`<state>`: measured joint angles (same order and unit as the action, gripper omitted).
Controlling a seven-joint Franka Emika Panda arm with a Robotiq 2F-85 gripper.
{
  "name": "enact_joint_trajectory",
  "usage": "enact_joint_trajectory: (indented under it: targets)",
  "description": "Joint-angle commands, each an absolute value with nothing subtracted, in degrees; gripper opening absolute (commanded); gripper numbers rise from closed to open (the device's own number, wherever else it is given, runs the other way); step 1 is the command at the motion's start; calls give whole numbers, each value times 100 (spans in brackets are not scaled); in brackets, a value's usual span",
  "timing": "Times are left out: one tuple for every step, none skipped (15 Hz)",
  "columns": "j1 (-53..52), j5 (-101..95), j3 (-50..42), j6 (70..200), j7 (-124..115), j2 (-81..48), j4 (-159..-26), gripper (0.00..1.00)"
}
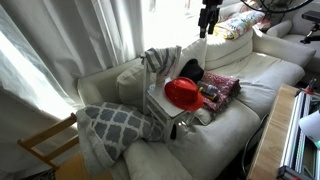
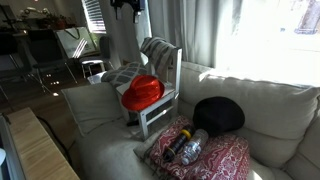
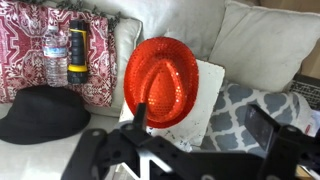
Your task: Hang the striped cloth on the backrest of the wooden chair then flip the orange hat over on the seat
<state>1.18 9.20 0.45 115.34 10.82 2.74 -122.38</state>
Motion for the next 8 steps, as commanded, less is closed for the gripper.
enact_joint_trajectory:
  targets:
    - [79, 964, -35, 11473, 1152, 394, -12270, 100]
    - [79, 969, -54, 11467, 1166, 475, -12289, 100]
    - [77, 969, -55, 11466, 1166, 488, -12283, 100]
    - [71, 969, -51, 11467, 1165, 476, -12281, 100]
    - [69, 969, -49, 11467, 1165, 456, -12281, 100]
    - [70, 969, -48, 11467, 1165, 442, -12281, 100]
    - [69, 969, -47, 11467, 1166, 433, -12281, 100]
    - [70, 969, -47, 11467, 1166, 428, -12281, 100]
